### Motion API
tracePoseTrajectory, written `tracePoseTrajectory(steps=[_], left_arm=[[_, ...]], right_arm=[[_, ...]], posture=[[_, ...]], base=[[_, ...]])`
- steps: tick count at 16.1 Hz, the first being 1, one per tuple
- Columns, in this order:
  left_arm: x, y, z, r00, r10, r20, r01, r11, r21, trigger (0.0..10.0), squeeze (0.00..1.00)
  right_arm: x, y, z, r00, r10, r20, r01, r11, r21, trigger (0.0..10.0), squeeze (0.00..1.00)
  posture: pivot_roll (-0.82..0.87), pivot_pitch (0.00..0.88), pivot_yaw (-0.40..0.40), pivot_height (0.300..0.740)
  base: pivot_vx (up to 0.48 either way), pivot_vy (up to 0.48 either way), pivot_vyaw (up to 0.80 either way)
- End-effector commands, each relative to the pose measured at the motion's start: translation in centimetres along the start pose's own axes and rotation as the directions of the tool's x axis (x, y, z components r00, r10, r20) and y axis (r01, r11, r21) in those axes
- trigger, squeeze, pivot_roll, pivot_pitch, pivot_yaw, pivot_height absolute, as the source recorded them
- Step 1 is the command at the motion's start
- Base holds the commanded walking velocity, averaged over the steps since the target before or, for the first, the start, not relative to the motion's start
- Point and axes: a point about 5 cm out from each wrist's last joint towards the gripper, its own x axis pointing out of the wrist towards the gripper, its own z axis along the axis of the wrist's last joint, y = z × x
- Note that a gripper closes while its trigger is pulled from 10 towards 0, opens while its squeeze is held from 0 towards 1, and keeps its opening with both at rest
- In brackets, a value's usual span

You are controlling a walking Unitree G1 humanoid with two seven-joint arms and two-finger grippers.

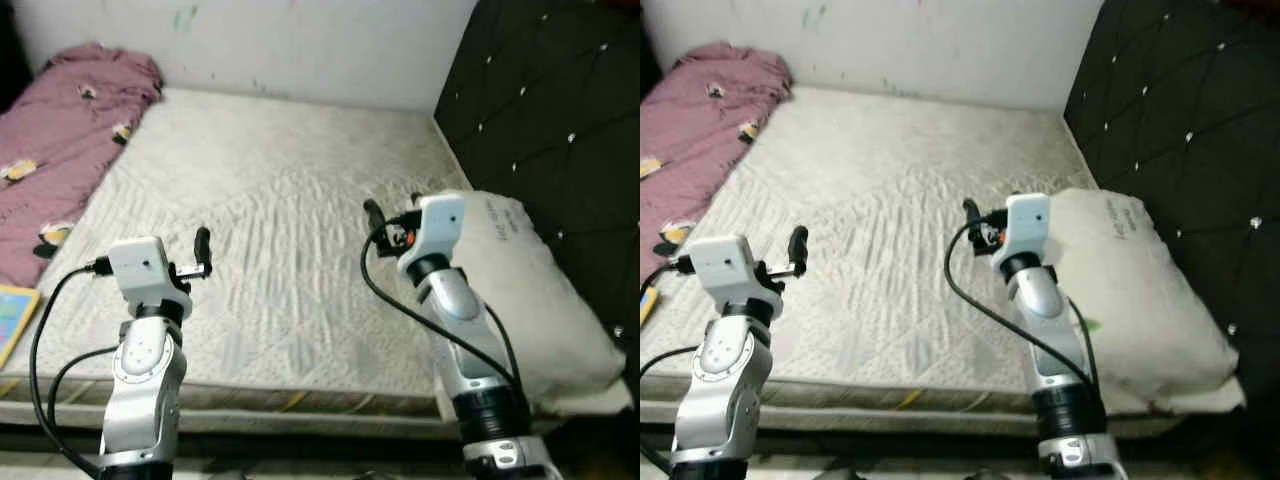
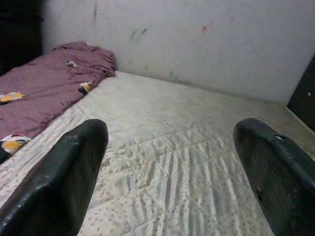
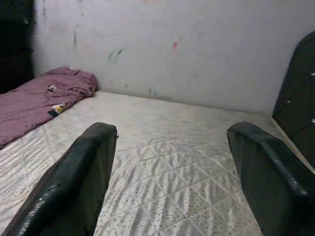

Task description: Clean up the room

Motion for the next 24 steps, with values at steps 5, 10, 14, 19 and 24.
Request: tracePoseTrajectory(steps=[5, 10, 14, 19, 24], left_arm=[[0.16, -1.11, 0.22, 0.999, -0.043, 0.010, 0.043, 0.999, -0.014, 10.0, 0.00], [0.18, -1.25, 0.26, 0.999, -0.052, 0.014, 0.052, 0.999, -0.012, 10.0, 0.00], [0.22, -1.25, 0.29, 0.999, -0.048, 0.016, 0.048, 0.999, -0.014, 10.0, 0.00], [0.27, -1.21, 0.37, 0.999, -0.039, 0.018, 0.039, 0.999, -0.014, 10.0, 0.00], [0.31, -1.25, 0.38, 0.999, -0.041, 0.017, 0.042, 0.999, -0.016, 10.0, 0.00]], right_arm=[[-0.14, -1.15, 0.02, 0.999, -0.035, -0.001, 0.035, 0.999, -0.013, 10.0, 0.00], [-0.15, -1.16, -0.08, 0.999, -0.033, -0.005, 0.033, 0.999, -0.015, 10.0, 0.00], [-0.11, -1.09, -0.19, 0.999, -0.033, -0.013, 0.033, 0.999, -0.019, 10.0, 0.00], [-0.01, -1.14, -0.29, 0.999, -0.034, -0.022, 0.034, 0.999, -0.026, 10.0, 0.00], [-0.16, -1.22, -0.55, 0.999, -0.037, -0.036, 0.036, 0.999, -0.034, 10.0, 0.00]], posture=[[0.07, 0.000, -0.059, 0.740], [0.06, 0.000, -0.059, 0.740], [0.07, 0.000, -0.062, 0.740], [0.06, 0.000, -0.062, 0.740], [0.06, 0.000, -0.062, 0.740]], base=[[0.000, 0.480, 0.00], [0.000, 0.480, -0.35], [0.000, 0.480, -0.11], [0.000, 0.480, 0.00], [0.000, 0.480, 0.00]])
